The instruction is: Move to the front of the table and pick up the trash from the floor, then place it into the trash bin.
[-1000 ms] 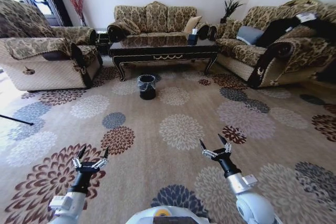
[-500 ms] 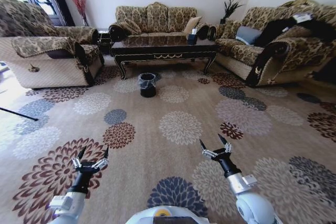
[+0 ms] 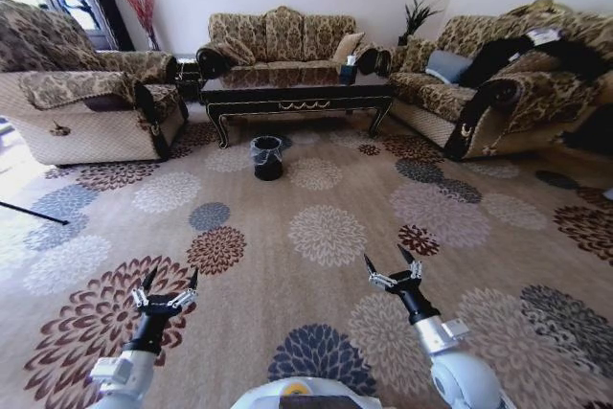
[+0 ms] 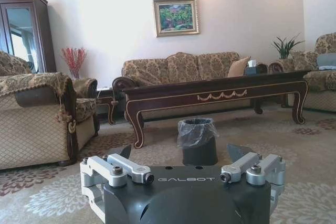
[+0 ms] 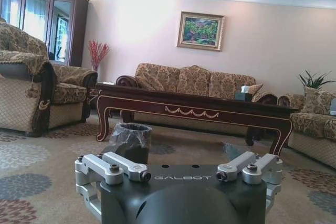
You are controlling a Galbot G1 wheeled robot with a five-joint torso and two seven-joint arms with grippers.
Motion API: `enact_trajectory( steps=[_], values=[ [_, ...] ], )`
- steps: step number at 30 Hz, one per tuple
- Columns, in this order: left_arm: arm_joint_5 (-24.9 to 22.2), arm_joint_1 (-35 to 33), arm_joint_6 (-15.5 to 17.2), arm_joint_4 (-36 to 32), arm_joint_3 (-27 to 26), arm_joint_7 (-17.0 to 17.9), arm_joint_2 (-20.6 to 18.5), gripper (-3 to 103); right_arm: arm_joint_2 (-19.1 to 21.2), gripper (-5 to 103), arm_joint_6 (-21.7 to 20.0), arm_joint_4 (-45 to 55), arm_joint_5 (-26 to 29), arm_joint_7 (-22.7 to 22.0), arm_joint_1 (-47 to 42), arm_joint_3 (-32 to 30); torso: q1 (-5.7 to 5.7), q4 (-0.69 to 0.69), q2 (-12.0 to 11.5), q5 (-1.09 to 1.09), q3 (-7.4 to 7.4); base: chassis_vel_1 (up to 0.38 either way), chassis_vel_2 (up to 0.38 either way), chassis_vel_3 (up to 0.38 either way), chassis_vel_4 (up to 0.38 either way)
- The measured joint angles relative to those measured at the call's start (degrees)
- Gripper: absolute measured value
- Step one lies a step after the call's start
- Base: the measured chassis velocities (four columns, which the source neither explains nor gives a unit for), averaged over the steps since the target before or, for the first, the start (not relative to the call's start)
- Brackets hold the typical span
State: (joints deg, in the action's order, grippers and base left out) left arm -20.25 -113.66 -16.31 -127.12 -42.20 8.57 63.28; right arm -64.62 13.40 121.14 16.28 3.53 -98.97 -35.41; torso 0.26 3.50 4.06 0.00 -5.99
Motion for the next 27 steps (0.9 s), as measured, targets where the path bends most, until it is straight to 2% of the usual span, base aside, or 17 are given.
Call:
enact_trajectory(
  steps=[3, 27],
  values=[
    [0.0, 0.0, 0.0, 0.0, 0.0, 0.0, 0.0, 100, 0.0, 100, 0.0, 0.0, 0.0, 0.0, 0.0, 0.0, 0.11, 0.00, 0.9, 0.00, -0.80, 0.000, 0.000, 0.000, 0.000],
    [0.0, 0.0, 0.0, 0.0, 0.0, 0.0, 0.0, 100, 0.0, 100, 0.0, 0.0, 0.0, 0.0, 0.0, 0.0, 0.85, 0.01, 5.0, 0.00, -4.15, 0.000, 0.000, 0.000, 0.000]
  ],
)
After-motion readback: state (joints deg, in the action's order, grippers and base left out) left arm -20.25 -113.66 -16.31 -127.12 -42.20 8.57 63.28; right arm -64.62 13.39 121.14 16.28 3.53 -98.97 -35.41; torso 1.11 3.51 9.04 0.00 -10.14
